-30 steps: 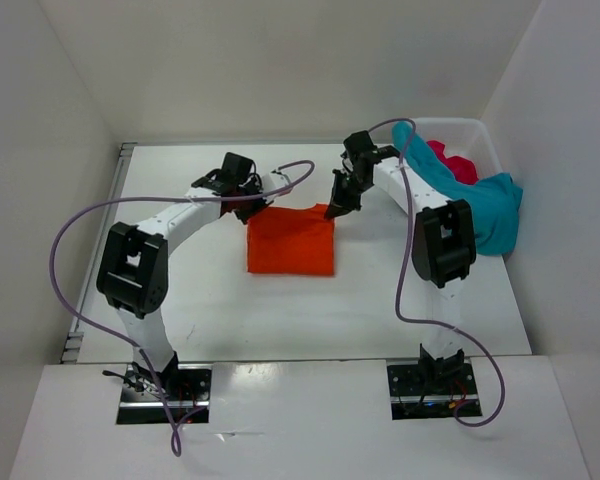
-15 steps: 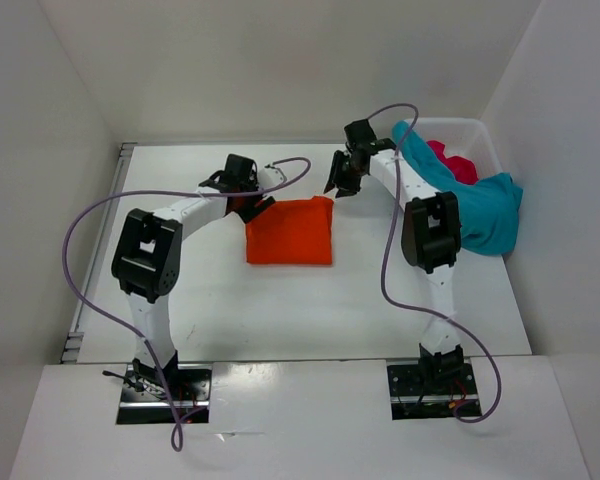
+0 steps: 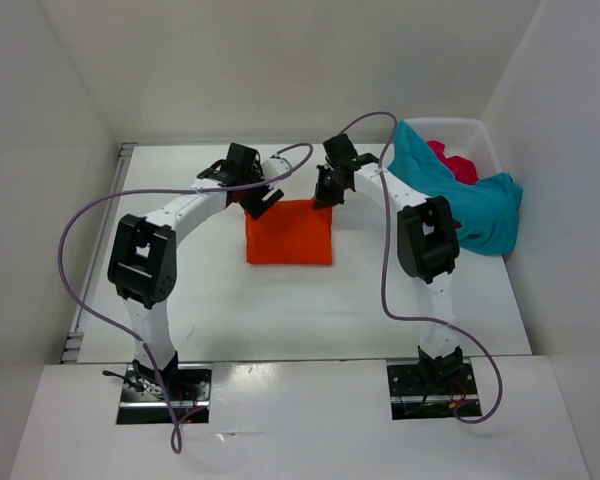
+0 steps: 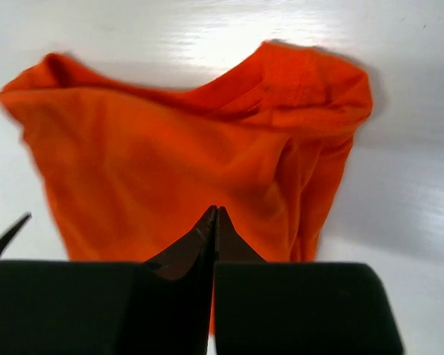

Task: Fold and stack the t-shirts
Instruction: Fold the long partially folded tshirt into a neat square, then put the neatly folded tshirt into the corner of the board with the left arm

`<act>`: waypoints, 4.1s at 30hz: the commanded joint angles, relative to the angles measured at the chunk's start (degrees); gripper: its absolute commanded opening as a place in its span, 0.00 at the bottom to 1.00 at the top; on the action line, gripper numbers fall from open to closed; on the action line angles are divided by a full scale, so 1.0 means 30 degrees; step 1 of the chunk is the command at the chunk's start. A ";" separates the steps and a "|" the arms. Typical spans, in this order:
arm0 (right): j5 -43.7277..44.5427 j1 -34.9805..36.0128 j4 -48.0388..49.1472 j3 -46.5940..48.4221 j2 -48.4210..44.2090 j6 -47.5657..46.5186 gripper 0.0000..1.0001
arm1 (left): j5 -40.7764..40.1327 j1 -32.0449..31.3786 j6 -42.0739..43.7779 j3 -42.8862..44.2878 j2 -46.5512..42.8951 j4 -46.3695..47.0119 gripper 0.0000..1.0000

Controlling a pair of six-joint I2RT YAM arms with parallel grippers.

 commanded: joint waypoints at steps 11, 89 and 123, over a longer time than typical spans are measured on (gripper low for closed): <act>0.1248 -0.1418 0.0848 0.2274 0.2848 0.0705 0.00 | -0.0130 0.0816 -0.3361 0.0868 0.2566 0.1255 0.83; 0.5199 -0.1772 -0.5126 0.0252 -0.6590 -0.0203 0.51 | -0.3377 1.3650 -0.2513 2.9388 1.9148 -0.9383 0.00; 0.4146 -0.0014 -0.4425 -0.0976 -0.6444 0.0149 0.52 | 0.0019 1.2071 -0.0988 3.0693 1.6916 -1.5239 1.00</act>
